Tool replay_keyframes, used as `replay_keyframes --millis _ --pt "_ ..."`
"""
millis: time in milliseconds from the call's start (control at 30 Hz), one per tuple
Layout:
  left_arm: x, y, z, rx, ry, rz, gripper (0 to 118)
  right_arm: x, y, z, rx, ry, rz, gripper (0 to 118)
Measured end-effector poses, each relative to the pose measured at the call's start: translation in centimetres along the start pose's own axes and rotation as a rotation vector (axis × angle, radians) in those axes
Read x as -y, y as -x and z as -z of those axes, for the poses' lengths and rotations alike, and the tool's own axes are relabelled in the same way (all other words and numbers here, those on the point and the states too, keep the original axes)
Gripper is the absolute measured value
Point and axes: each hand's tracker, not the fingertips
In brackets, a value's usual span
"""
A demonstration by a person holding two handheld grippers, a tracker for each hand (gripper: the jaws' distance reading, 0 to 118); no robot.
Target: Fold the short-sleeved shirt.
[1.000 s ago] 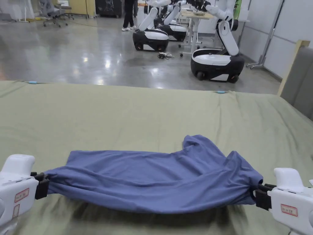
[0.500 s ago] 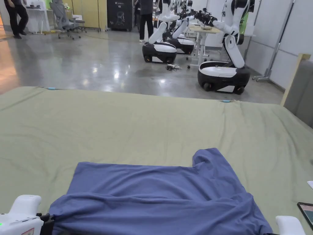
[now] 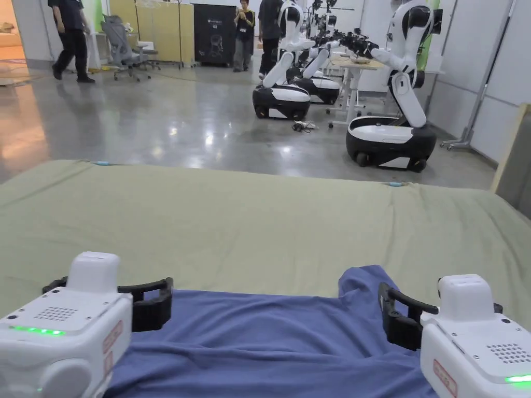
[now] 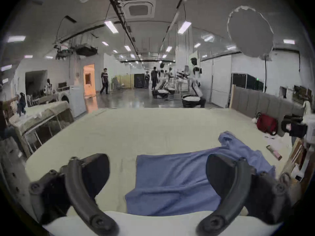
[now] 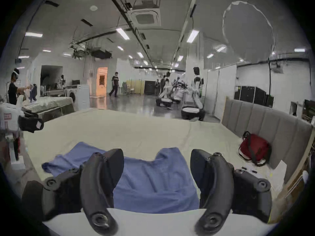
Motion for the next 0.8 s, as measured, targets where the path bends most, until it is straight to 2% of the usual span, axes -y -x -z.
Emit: replay_keyframes --millis 33,67,133,200,300,400,533,567,600,633,667,700,733,800 --pt "0.2 -0.5 0.5 -0.013 0.005 0.020 41 0.1 0.3 0.5 -0.009 0.011 0.008 25" --pt "0.4 -0.7 1.1 -0.034 0.026 0.042 0 0.2 0.5 1.1 -0.023 0.033 0.020 4" --pt "1.6 0.1 3.1 -0.039 0.040 0.036 0 0.8 0.9 2.0 -0.009 0.032 0.023 4" --pt "1.9 0.9 4.3 0.004 0.106 0.001 0 0.9 0.8 2.7 -0.054 0.064 0.040 4" --pt "2.3 1.5 6.1 -0.031 0.126 0.031 0 1.1 0.7 3.6 -0.039 0.059 0.015 4" --pt "2.4 2.5 8.8 -0.033 0.177 0.018 0 1.3 0.1 4.9 -0.048 0.079 0.033 4" --pt "2.3 3.7 14.2 -0.014 0.307 -0.004 0 1.8 -0.7 6.6 -0.039 0.106 0.047 4" --pt "2.4 4.0 15.9 -0.012 0.352 0.006 2 2.0 -0.9 7.1 -0.035 0.115 0.047 4" --pt "2.5 4.1 17.6 -0.021 0.389 0.024 28 2.1 -1.2 7.5 -0.033 0.124 0.050 4" --pt "2.7 4.1 19.8 -0.014 0.449 0.053 74 2.2 -1.4 8.0 -0.029 0.135 0.052 4" --pt "3.2 4.2 21.7 0.001 0.504 0.067 111 2.4 -1.7 8.4 -0.022 0.144 0.052 4" --pt "3.5 4.4 23.1 -0.001 0.498 0.064 116 2.5 -2.0 8.8 -0.017 0.153 0.051 4" --pt "3.6 4.7 24.6 -0.037 0.482 0.062 110 2.7 -2.5 9.3 -0.006 0.164 0.049 4" --pt "4.0 5.3 27.9 -0.072 0.521 0.060 109 3.1 -3.5 10.2 0.015 0.191 0.048 4"
